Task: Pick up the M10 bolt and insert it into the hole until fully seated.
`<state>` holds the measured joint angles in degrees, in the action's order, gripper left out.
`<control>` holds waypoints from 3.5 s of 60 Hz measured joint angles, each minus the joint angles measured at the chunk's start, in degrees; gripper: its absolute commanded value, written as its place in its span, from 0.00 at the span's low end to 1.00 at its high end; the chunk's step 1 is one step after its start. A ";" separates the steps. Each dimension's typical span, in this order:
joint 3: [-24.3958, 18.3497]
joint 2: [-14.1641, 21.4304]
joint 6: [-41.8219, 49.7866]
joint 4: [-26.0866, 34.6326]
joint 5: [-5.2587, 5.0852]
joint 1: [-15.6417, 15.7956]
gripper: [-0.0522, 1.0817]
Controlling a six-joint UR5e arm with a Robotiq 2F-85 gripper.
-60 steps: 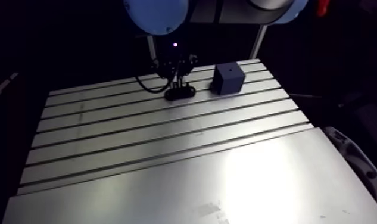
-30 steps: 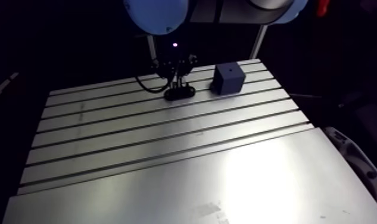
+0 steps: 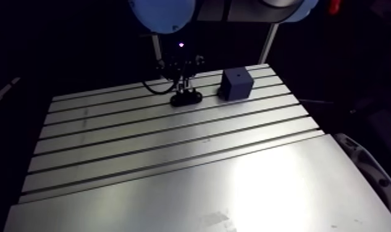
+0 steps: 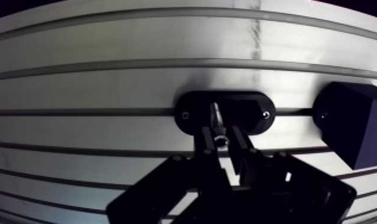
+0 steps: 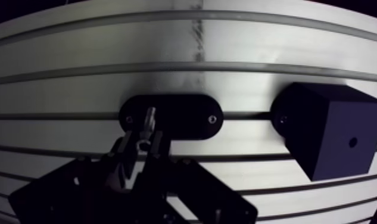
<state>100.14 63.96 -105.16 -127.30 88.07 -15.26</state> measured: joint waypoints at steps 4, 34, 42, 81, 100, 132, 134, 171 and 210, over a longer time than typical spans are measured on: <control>-0.03 0.34 0.00 0.09 0.06 -0.01 0.96; -0.86 3.66 0.12 0.02 -1.33 -0.32 0.95; -2.98 4.07 0.11 1.86 -1.32 -1.02 0.96; -24.13 -1.15 -0.05 34.31 3.36 -8.57 0.96; -31.21 -5.42 -0.43 42.91 7.00 -11.24 0.96; -35.02 -9.88 -1.39 44.87 8.19 -11.59 0.96; -35.40 -10.26 -1.39 44.94 8.19 -11.59 0.96; -37.57 -12.20 -1.21 45.48 8.10 -11.55 0.96; -36.87 -13.09 -0.79 45.21 8.03 -11.64 0.96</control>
<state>63.27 50.87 -105.96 -82.09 96.10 -26.90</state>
